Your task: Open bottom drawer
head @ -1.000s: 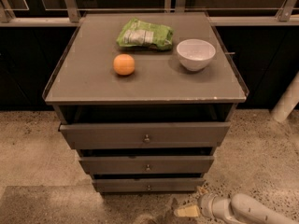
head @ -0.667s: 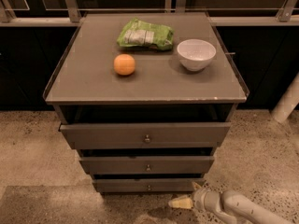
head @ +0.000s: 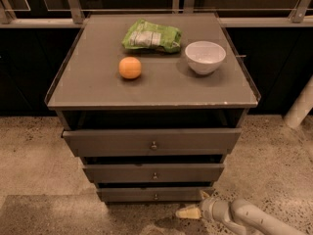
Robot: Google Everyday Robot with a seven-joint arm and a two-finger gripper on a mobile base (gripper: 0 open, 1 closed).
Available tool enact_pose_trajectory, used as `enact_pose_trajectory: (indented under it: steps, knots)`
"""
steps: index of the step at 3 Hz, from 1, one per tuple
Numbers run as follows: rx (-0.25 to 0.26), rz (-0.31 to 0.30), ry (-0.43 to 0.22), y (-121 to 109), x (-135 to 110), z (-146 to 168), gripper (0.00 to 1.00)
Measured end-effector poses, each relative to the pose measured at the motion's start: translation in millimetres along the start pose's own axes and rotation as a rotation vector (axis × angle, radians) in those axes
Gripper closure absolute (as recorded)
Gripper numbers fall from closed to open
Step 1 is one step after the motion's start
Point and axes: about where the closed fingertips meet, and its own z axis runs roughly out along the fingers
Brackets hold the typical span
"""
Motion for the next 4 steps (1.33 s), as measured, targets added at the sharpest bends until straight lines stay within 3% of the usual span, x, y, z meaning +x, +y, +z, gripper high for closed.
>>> enact_pose_trajectory:
  steps: [2, 3, 4]
  knots:
    - [-0.046, -0.109, -0.027, -1, -20, 36, 0.00]
    - [-0.036, -0.178, -0.035, -8, -37, 47, 0.00]
    - [0.004, -0.200, 0.006, -23, -25, 57, 0.00]
